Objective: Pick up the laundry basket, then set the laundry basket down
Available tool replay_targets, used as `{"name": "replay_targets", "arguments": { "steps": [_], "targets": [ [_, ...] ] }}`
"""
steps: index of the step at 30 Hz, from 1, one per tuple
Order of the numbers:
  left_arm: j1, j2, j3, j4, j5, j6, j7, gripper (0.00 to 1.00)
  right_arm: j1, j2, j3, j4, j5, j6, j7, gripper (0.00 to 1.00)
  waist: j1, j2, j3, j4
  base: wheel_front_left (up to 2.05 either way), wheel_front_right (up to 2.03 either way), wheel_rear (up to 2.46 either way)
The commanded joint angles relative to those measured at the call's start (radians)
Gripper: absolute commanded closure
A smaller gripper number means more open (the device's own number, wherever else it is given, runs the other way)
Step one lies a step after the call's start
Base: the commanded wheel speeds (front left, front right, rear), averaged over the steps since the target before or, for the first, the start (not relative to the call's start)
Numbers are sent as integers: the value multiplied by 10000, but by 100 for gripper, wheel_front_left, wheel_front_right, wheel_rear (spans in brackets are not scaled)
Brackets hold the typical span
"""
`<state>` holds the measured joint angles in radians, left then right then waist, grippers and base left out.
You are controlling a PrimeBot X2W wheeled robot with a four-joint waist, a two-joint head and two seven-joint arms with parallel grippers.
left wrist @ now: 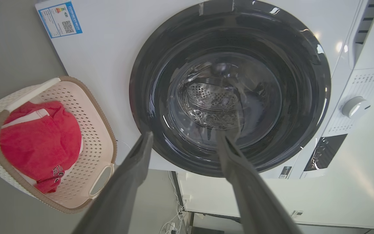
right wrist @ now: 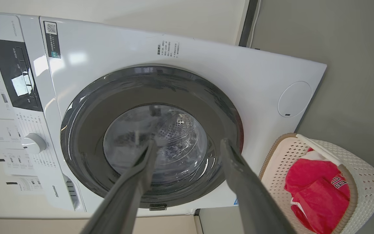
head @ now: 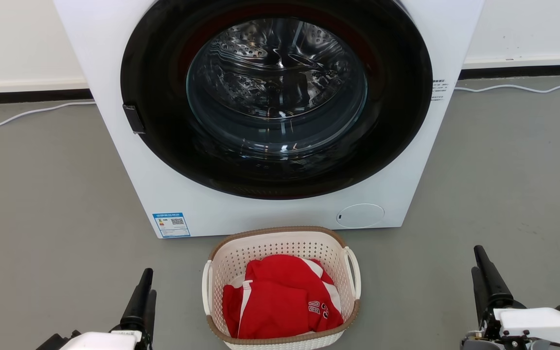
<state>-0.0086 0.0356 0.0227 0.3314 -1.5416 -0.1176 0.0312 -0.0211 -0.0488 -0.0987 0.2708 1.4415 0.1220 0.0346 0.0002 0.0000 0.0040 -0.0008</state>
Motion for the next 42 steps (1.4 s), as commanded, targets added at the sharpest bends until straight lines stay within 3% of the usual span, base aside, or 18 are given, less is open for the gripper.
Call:
{"name": "replay_targets", "arguments": {
  "steps": [1, 20, 42],
  "targets": [
    [-401, 110, 46, -160, 267, -38, -116, 0, -129, -124, 30, -352, -417, 28, -154, 0, -2, 0, 1, -2, 0, 0, 0],
    [-442, 58, 312, -68, 3101, 68, -644, 0, -106, -224, 178, -643, -3416, 39, -681, 0, -2, 0, 16, -46, 0, 0, 0],
    [-391, 82, 322, -298, 6544, 488, -1291, 0, -109, -461, 430, -741, -6783, 52, -1327, 0, -2, 0, -3, -50, 0, 0, 0]
  ]
}}
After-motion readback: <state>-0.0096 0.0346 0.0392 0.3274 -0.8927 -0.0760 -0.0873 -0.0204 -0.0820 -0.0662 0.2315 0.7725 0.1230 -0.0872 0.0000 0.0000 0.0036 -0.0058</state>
